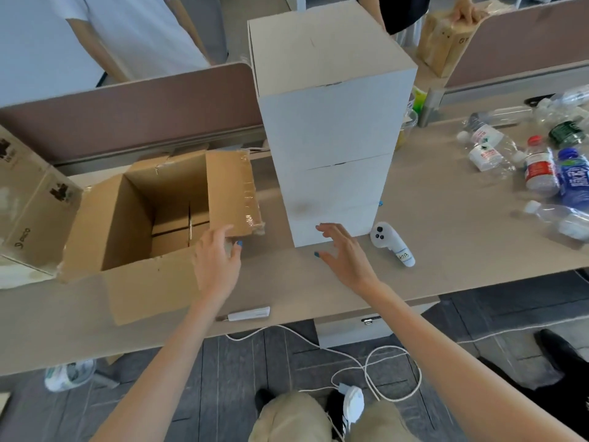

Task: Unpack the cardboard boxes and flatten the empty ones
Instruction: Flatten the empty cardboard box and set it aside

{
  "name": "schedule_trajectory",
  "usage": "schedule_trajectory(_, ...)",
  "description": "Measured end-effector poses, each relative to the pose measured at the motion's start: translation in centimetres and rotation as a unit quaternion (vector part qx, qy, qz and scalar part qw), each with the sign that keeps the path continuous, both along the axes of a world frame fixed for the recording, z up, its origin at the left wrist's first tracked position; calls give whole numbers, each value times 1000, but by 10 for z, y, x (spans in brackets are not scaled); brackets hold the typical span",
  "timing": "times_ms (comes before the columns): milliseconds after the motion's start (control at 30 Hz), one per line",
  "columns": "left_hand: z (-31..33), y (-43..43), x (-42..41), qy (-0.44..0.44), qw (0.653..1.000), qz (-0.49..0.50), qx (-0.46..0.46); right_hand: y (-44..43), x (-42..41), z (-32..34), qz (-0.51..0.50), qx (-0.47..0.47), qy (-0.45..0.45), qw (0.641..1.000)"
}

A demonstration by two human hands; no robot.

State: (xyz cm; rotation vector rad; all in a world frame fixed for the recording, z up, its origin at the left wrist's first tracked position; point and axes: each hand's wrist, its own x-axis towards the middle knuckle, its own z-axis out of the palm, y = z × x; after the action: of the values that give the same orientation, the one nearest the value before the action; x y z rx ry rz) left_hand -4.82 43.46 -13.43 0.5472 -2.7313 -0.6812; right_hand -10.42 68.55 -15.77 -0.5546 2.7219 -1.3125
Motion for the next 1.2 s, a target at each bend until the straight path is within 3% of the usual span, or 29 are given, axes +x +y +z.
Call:
schedule_trajectory(67, -8, -9, -11, -66, 995, 75, -20, -7, 0, -8, 13, 10, -7, 1000)
schedule_trajectory(167, -19, -20, -30, -137, 983, 93, -73, -13, 0, -18, 25, 23, -16, 999)
schedule_trajectory(400, -19, -37, -56, -172, 976, 109, -73, -29, -5, -26, 28, 46, -45, 998)
schedule_trajectory(500, -18, -46, -51, -137, 980, 109, -93, -42, -8, -28, 40, 48, -52, 997)
schedule_trajectory(667, 0, -85, -30, -10, 988, 148, -46, -70, -11, -25, 37, 21, -71, 997)
schedule_trajectory(800, 32, -129, -5, 42, 988, 143, 25, -107, -14, -17, 25, -7, -130, 991)
schedule_trajectory(933, 66, -177, 6, 53, 975, 133, 171, -160, -12, -13, 24, -16, -146, 989)
schedule_trajectory(1033, 87, -214, 13, 77, 944, 140, 288, -202, -10, -11, 4, -52, -180, 982)
schedule_trajectory(1200, 111, -269, 31, 125, 864, 123, 472, -262, -7, -6, -62, -105, -269, 956)
